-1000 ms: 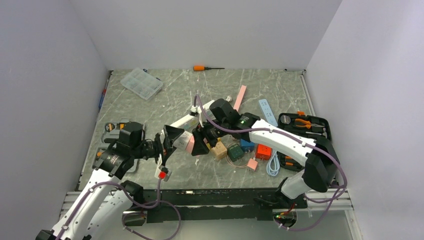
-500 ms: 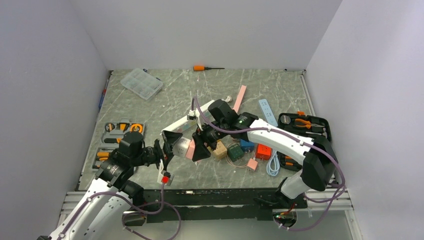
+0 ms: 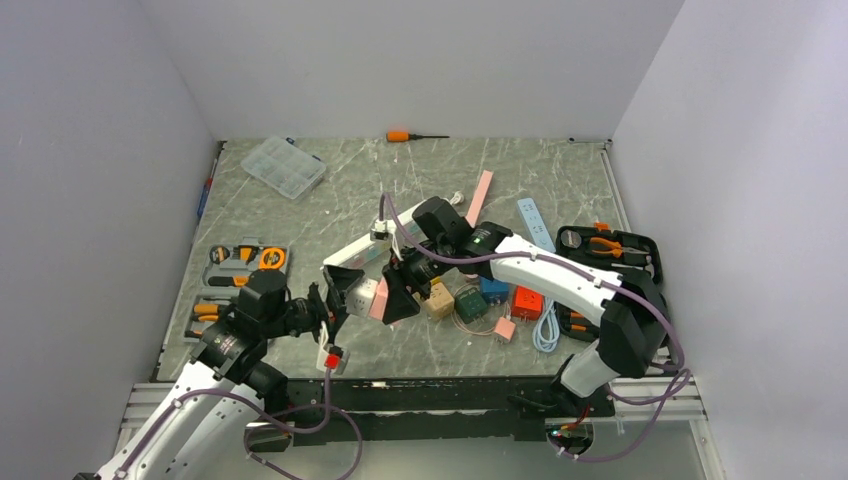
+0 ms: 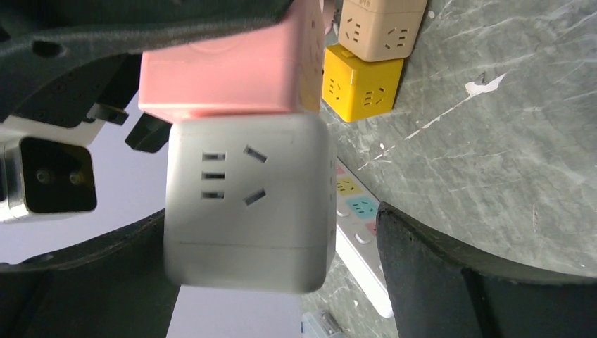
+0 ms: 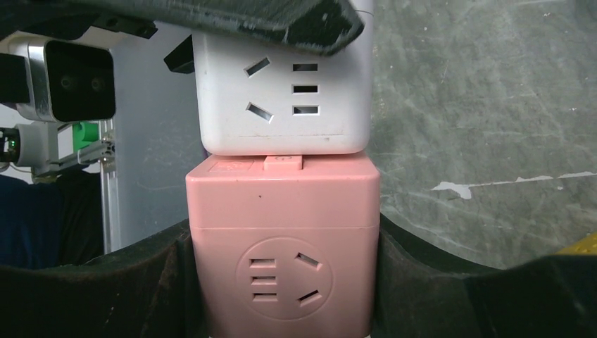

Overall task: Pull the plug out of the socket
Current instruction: Remove the plug from the socket.

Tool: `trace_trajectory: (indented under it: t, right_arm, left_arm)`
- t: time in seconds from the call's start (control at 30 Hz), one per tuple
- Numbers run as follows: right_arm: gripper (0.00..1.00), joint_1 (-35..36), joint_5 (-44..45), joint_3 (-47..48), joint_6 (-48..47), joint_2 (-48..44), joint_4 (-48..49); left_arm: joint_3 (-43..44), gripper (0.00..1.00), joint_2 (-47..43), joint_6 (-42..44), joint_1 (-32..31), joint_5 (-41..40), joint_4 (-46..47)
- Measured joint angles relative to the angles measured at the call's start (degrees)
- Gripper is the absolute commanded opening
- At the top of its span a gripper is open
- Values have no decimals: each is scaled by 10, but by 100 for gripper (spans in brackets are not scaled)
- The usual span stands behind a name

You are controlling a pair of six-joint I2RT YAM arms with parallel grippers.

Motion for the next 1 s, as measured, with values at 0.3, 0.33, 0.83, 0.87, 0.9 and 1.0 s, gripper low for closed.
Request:
trace_trajectory:
  t: [0.3,0.33,0.83,0.87,0.9,1.0]
  right_arm:
    - [0,0,-9,29,-6,33,-9]
    - [0,0,-9,32,-7,36,-13]
    - [0,-5,-5,39,-14,54,-25]
    - [0,-5,-2,39,-14,54,-25]
    - [0,-4,2,38,-13,54,-24]
    - [0,-4,10,24,-7,50,-3]
  left_arm:
    - [7,75,15,12,-27,0,-9]
    - [9,71,19,14,-30,-2,-9]
    - [42,0,80,-25,-81,-83,-11]
    - [42,0,80,-26,-83,-88,-10]
    - [42,0,83,-29,-85,-96,-8]
    - [42,0,87,-35,-89,-113,-5]
